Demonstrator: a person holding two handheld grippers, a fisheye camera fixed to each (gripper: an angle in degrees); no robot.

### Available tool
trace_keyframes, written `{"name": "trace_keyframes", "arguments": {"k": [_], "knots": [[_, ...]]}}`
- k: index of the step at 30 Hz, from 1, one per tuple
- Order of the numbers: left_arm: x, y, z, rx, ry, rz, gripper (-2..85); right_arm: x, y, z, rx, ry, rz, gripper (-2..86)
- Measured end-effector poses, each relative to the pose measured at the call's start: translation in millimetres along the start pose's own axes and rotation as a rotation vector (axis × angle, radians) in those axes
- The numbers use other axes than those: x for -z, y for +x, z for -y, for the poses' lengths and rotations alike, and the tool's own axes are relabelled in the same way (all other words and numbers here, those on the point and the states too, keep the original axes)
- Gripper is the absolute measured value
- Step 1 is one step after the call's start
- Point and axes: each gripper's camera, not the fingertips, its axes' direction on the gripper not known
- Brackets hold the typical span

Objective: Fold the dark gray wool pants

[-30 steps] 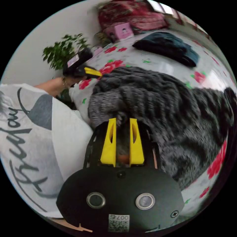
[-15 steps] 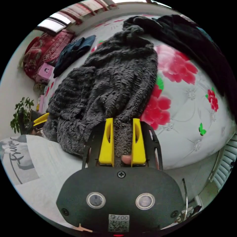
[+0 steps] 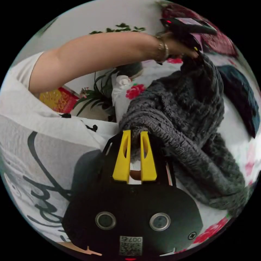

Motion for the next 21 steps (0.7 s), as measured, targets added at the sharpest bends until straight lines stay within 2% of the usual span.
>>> {"name": "trace_keyframes", "arguments": {"k": [2,4,7,9,12,17,21], "knots": [[8.4,-29.9,-34.0,0.110,0.041,-0.068,7.7,10.7,6.7,-15.6,-0.027,0.050,-0.050,6.6],[7.0,-45.2,-71.9,0.159,0.046,-0.099,8.1,27.0,29.4,-44.7,-0.149,0.124,-0.102,7.1],[0.3,-56.4,-142.5,0.213,0.006,-0.144,8.4,69.0,90.7,-123.0,-0.504,0.284,-0.225,7.5],[-2.0,-55.7,-179.1,0.240,-0.042,-0.161,7.9,114.0,144.5,-201.7,-0.846,0.414,-0.322,7.8],[6.0,-56.8,-219.9,0.282,-0.094,-0.118,6.3,166.5,192.4,-279.3,-1.119,0.591,-0.367,8.2],[3.9,-63.6,-222.5,0.356,-0.154,-0.233,7.0,209.2,254.3,-304.5,-1.226,0.641,-0.423,8.7],[-16.0,-26.3,-199.4,0.289,-0.239,-0.336,9.3,213.1,302.6,-281.2,-1.215,0.529,-0.453,8.2]]}}
